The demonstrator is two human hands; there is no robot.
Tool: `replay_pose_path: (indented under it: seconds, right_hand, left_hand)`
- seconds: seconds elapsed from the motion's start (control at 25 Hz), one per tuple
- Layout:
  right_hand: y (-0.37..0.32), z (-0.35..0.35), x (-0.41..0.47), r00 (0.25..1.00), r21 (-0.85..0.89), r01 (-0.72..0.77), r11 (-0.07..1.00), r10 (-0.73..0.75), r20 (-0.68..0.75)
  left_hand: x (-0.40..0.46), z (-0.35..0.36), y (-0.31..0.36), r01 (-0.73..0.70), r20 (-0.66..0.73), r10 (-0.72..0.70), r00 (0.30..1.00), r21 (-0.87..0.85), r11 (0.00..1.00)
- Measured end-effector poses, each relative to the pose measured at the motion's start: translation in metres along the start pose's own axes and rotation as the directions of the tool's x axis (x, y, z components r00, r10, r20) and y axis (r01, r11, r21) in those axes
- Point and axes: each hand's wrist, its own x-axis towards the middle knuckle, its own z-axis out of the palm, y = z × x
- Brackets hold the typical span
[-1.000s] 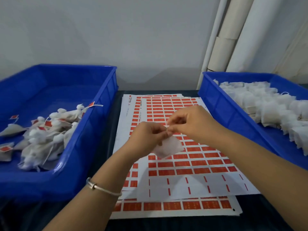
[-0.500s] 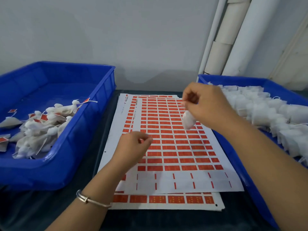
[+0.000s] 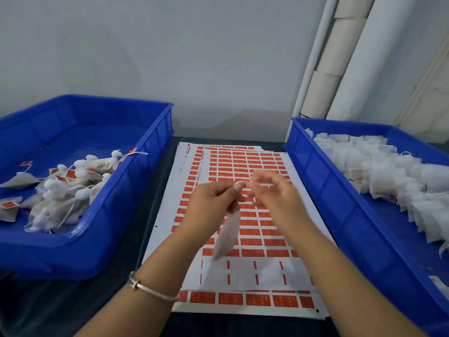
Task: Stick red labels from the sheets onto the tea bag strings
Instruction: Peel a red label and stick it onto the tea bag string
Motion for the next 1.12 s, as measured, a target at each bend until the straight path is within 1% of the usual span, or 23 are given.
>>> replay_pose_path:
  seconds: [0.04,0.08,0.12,0.2,0.28,0.36,0.4,0.44,0.48,0.56,0.6,0.64,0.68,0.72,0.76,0.8,0.84,0.88,0.92,0.96,1.0,1.04,1.12]
  right_hand:
    - [0.008,0.010,-0.007,0.985,0.051,-0.121,0.991,0.114,0.130]
    - [0.016,0.021,-0.014,0.954,0.041,-0.187,0.981,0.172,0.244]
    - [0.023,0.031,-0.019,0.936,-0.001,-0.210,0.978,0.202,0.289]
    - [0.034,0.044,-0.021,0.946,-0.055,-0.222,0.974,0.228,0.230]
    - [0.038,0.045,-0.021,0.943,-0.019,-0.278,0.960,0.277,0.182]
    - [0.042,0.040,-0.018,0.910,0.181,-0.384,0.905,0.339,0.238]
    - [0.044,0.036,-0.018,0.892,0.344,-0.427,0.836,0.327,0.311]
    - [0.046,0.033,-0.019,0.877,0.512,-0.466,0.721,0.300,0.374]
    - [0.046,0.031,-0.019,0.862,0.653,-0.503,0.566,0.276,0.425]
    - [0.048,0.029,-0.016,0.844,0.794,-0.533,0.291,0.246,0.476]
    - [0.049,0.028,-0.015,0.846,0.827,-0.523,0.207,0.244,0.474]
    - [0.052,0.028,-0.013,0.855,0.853,-0.499,0.153,0.246,0.457]
    - [0.054,0.026,-0.012,0.869,0.874,-0.468,0.131,0.252,0.427]
    - [0.056,0.024,-0.011,0.885,0.888,-0.435,0.151,0.256,0.390]
    - [0.057,0.022,-0.010,0.900,0.888,-0.407,0.213,0.261,0.350]
    - [0.056,0.021,-0.010,0.914,0.860,-0.386,0.334,0.266,0.307]
    - [0.055,0.021,-0.009,0.927,0.776,-0.369,0.512,0.267,0.265]
    - [0.053,0.021,-0.009,0.940,0.624,-0.342,0.703,0.259,0.224]
    - [0.052,0.023,-0.009,0.949,0.427,-0.312,0.849,0.258,0.180]
    - [0.050,0.024,-0.009,0.955,0.232,-0.288,0.929,0.261,0.141]
    - [0.049,0.025,-0.009,0.956,0.089,-0.271,0.958,0.258,0.138]
    - [0.050,0.026,-0.011,0.953,0.022,-0.249,0.968,0.241,0.183]
    - [0.051,0.028,-0.014,0.923,0.047,-0.192,0.980,0.164,0.348]
  left_hand:
    - [-0.001,-0.005,0.002,0.028,-0.010,-0.029,1.000,-0.066,0.997]
    - [-0.001,-0.008,0.002,0.052,-0.007,-0.053,0.999,-0.122,0.991]
    - [-0.002,-0.009,0.003,0.077,-0.007,-0.079,0.997,-0.155,0.985]
    - [-0.001,-0.009,0.001,0.105,-0.053,-0.117,0.992,-0.181,0.978]
    - [0.003,-0.011,0.001,0.150,-0.116,-0.190,0.975,-0.290,0.945]
    - [0.007,-0.015,-0.001,0.222,-0.151,-0.335,0.930,-0.496,0.840]
    - [0.009,-0.018,-0.003,0.247,-0.151,-0.398,0.905,-0.575,0.780]
    - [0.010,-0.021,-0.007,0.266,-0.142,-0.443,0.885,-0.627,0.733]
    - [0.009,-0.022,-0.013,0.275,-0.133,-0.468,0.874,-0.658,0.701]
    - [0.004,-0.022,-0.026,0.290,-0.135,-0.498,0.856,-0.673,0.681]
    - [0.000,-0.020,-0.033,0.308,-0.151,-0.511,0.846,-0.644,0.700]
    - [-0.003,-0.018,-0.040,0.338,-0.178,-0.511,0.841,-0.564,0.753]
    - [-0.007,-0.015,-0.045,0.364,-0.216,-0.486,0.847,-0.431,0.826]
    - [-0.011,-0.013,-0.049,0.368,-0.250,-0.432,0.866,-0.265,0.891]
    - [-0.015,-0.011,-0.051,0.347,-0.258,-0.359,0.897,-0.094,0.933]
    - [-0.019,-0.011,-0.052,0.297,-0.224,-0.276,0.935,0.065,0.953]
    - [-0.023,-0.009,-0.051,0.222,-0.146,-0.195,0.970,0.197,0.955]
    - [-0.026,-0.008,-0.049,0.129,-0.052,-0.119,0.992,0.302,0.945]
    - [-0.029,-0.006,-0.049,0.027,0.026,-0.040,0.999,0.393,0.919]
    - [-0.029,-0.005,-0.050,-0.068,0.068,0.042,0.997,0.455,0.888]
    - [-0.028,-0.005,-0.051,-0.133,0.083,0.107,0.991,0.485,0.864]
    - [-0.026,-0.004,-0.050,-0.180,0.095,0.152,0.984,0.496,0.849]
    - [-0.022,-0.004,-0.046,-0.239,0.158,0.187,0.970,0.461,0.855]
